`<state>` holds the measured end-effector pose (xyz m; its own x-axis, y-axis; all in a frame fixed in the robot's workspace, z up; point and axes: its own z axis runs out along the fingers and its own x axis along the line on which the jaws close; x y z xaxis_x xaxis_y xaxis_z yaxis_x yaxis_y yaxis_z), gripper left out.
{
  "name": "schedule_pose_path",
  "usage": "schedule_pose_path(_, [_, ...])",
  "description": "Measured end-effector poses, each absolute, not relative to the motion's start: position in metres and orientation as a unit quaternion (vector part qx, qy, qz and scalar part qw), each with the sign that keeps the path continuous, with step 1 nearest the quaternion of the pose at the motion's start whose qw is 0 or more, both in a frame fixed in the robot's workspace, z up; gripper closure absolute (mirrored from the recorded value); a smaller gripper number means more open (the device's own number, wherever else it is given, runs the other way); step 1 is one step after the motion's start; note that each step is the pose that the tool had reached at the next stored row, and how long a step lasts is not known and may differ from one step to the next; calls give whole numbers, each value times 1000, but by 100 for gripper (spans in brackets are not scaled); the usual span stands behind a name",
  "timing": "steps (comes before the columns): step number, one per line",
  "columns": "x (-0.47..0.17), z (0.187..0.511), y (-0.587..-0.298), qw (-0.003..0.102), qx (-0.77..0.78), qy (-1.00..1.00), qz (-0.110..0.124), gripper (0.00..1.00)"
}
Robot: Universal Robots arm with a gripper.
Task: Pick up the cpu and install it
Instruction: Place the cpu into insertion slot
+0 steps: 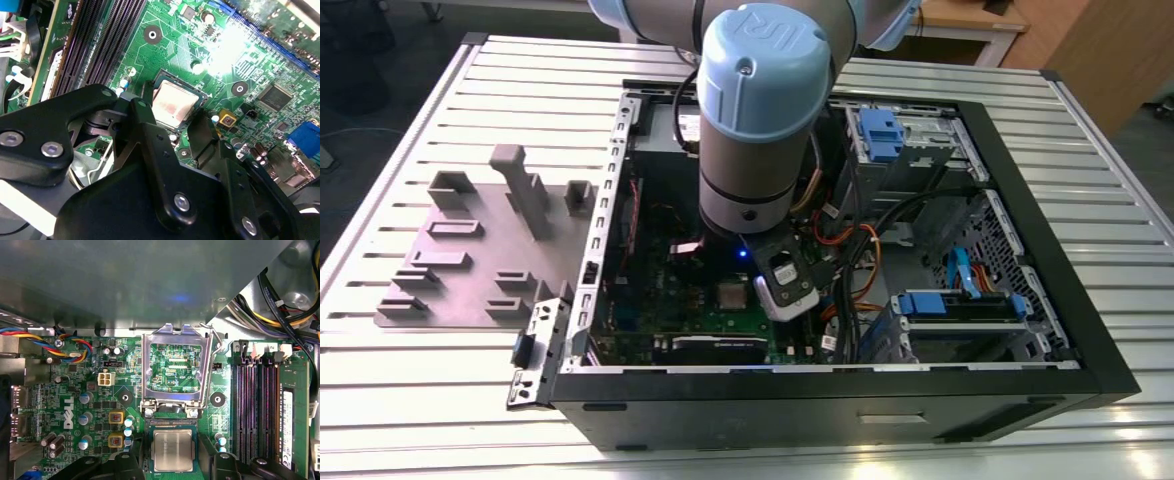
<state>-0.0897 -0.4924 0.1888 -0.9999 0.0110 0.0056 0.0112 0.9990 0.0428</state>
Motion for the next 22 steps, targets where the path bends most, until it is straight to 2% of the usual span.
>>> schedule_pose_path(14, [-90,188,-492,3,-6,-1000,-22,45])
schedule_pose_path(17, [-90,188,-492,3,-6,-1000,-21,47])
schedule_pose_path(18, [-90,188,-492,3,-6,-1000,-22,52])
schedule_pose_path(22, [-90,189,-492,3,-6,-1000,-22,52])
